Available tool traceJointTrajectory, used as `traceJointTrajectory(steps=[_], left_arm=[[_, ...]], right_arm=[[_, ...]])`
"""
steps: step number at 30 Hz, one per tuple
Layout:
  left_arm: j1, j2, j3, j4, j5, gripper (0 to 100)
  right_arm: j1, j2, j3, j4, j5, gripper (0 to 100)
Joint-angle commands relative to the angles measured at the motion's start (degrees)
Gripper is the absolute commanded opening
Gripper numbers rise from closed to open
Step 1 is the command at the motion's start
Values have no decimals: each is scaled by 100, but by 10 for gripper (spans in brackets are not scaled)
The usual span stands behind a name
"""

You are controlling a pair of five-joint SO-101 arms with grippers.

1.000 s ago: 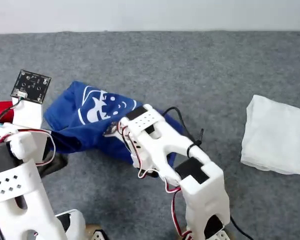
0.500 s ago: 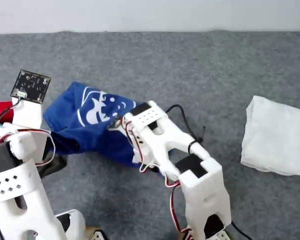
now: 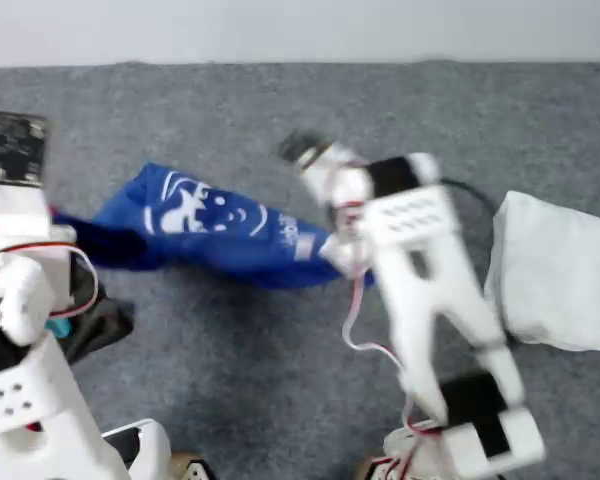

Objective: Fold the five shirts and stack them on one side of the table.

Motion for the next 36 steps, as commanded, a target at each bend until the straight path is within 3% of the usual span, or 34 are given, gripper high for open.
traceJointTrajectory(steps=[1, 7, 14, 23, 36], left_arm=[[0, -132, -875, -668, 193, 14], [132, -88, -1895, -2180, 114, 14], [756, -141, -2044, -3376, -1143, 14], [941, -158, -2527, -3367, -1829, 14], [941, -897, -3055, -3332, -1864, 14]], right_arm=[[514, -980, -923, 66, 70, 9], [892, -1253, -2497, 48, 79, 9], [1200, -1297, -4079, -426, 325, 9], [1297, -1376, -5345, -321, 791, 9], [2185, -2607, -5600, 716, 870, 9]])
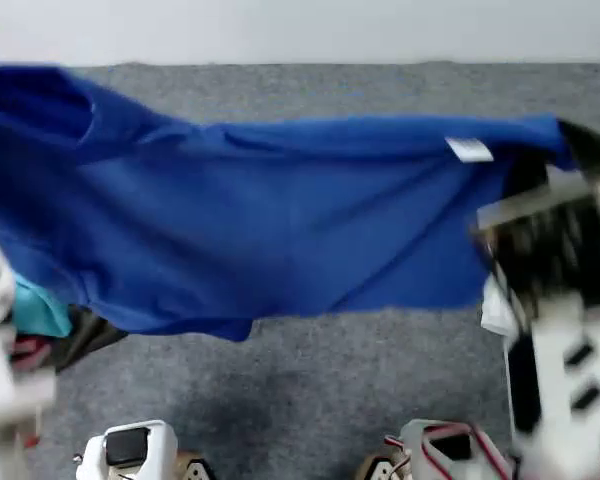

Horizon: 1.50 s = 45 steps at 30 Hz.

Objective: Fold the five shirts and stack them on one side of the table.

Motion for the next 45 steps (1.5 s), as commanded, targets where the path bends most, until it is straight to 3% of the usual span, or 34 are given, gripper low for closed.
traceJointTrajectory(steps=[1, 7, 15, 18, 25, 31, 39, 45], left_arm=[[9, -88, -382, -70, -88, 14], [9, -70, 84, -70, -378, 14], [782, -79, 2941, -123, -1741, 14], [993, -79, 4066, -879, -1723, 14], [1002, 607, 6149, -3727, -1723, 14], [1002, 2382, 5411, -4607, -1723, 14], [677, 4703, 3134, -4642, -1723, 13], [642, 5442, 2545, -4580, -1741, 13]], right_arm=[[180, -268, -132, 251, 176, 9], [189, -356, 1064, 286, 466, 9], [48, -22, 3833, 75, 466, 9], [4, 163, 4862, -558, 457, 9], [4, 796, 6787, -3187, 466, 9], [4, 1622, 7068, -5103, 466, 9], [4, 2440, 7059, -7521, 475, 9], [-286, 3073, 7068, -7934, 1143, 9]])
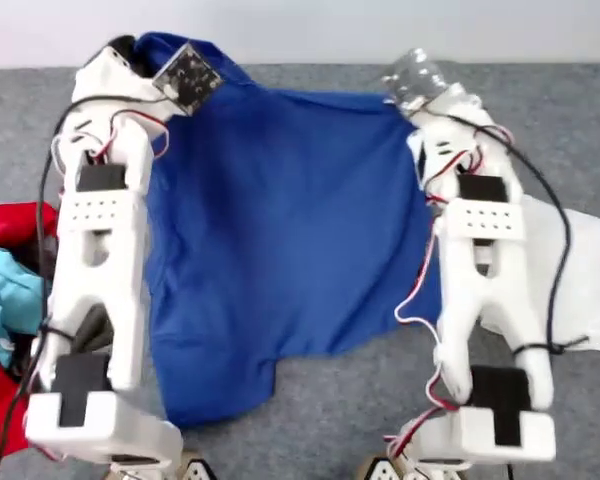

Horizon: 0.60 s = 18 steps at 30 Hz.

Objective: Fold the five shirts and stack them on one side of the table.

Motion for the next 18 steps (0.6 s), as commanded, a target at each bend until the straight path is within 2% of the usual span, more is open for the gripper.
traceJointTrajectory(steps=[1, 4, 8, 13, 18], left_arm=[[-18, 26, -400, 70, -70, 13], [18, -114, -435, 844, -70, 13], [35, -624, -426, 2338, -70, 13], [141, -1398, -418, 4299, -79, 13], [273, -2136, -409, 6031, -79, 13]], right_arm=[[-163, 233, -44, -198, 448, 9], [-180, 497, -44, -198, 466, 9], [-180, 629, -26, -84, 466, 9], [-171, 549, -44, 734, 457, 9], [-154, 207, -26, 2018, 440, 9]])
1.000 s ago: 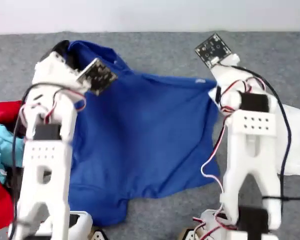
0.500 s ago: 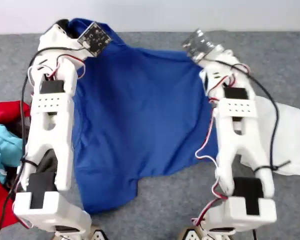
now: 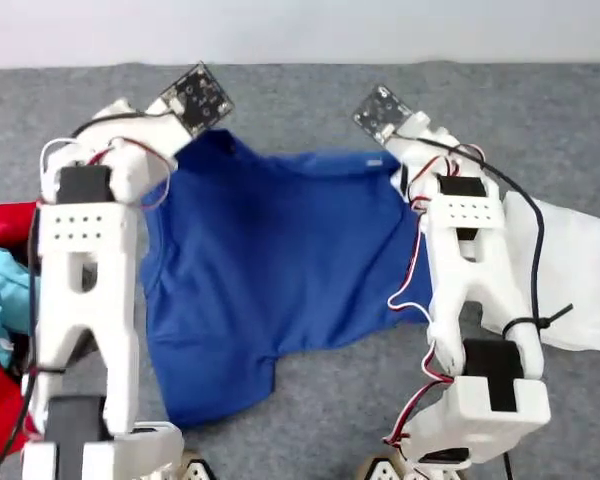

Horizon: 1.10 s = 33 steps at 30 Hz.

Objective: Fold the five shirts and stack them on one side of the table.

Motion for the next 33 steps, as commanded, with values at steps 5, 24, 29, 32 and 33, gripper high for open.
traceJointTrajectory(steps=[5, 24, 29, 32, 33], left_arm=[[237, -1152, -251, 2444, -237, 13], [615, -3833, 3240, 3587, -492, 13], [615, -4818, 4470, 3569, -563, 13], [607, -5248, 4681, 3420, -563, 14], [615, -5345, 4699, 3402, -563, 14]], right_arm=[[-13, -804, -9, 1868, 26, 9], [523, -1077, 0, 4593, -167, 9], [593, -1077, 0, 4734, 167, 9], [576, -1068, 9, 4760, 185, 9], [558, -1068, 9, 4743, 185, 9]])
